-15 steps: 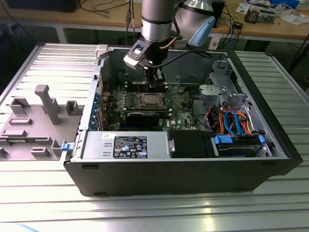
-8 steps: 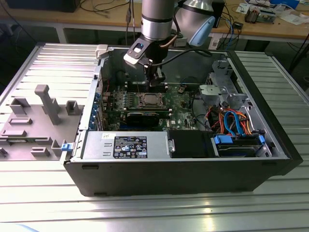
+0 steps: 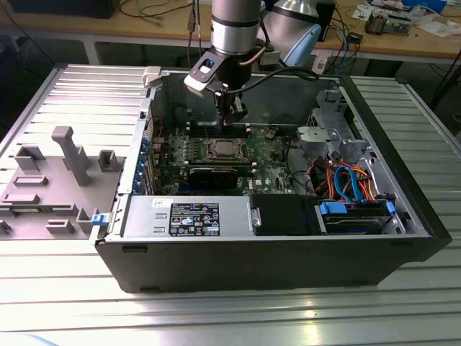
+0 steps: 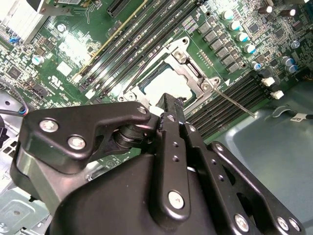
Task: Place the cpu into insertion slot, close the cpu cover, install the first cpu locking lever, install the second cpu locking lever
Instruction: 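Install the first cpu locking lever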
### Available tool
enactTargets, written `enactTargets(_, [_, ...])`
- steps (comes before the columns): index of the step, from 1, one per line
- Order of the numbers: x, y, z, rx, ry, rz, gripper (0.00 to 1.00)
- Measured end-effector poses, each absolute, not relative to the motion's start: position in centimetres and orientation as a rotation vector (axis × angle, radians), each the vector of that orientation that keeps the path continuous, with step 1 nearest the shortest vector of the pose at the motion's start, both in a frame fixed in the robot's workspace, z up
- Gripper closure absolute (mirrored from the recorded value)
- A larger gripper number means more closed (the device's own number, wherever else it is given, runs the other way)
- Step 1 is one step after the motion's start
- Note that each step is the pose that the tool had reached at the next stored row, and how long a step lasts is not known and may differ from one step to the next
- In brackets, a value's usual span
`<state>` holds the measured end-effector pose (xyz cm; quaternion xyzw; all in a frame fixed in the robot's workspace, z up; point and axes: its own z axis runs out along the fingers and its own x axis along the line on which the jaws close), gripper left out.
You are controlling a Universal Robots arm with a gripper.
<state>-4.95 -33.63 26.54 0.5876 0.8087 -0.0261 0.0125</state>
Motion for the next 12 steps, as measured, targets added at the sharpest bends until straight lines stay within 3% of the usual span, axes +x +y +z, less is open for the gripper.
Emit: enactTargets(12, [-4.95, -33.63, 26.6, 1.781, 2.555, -0.081, 0.89])
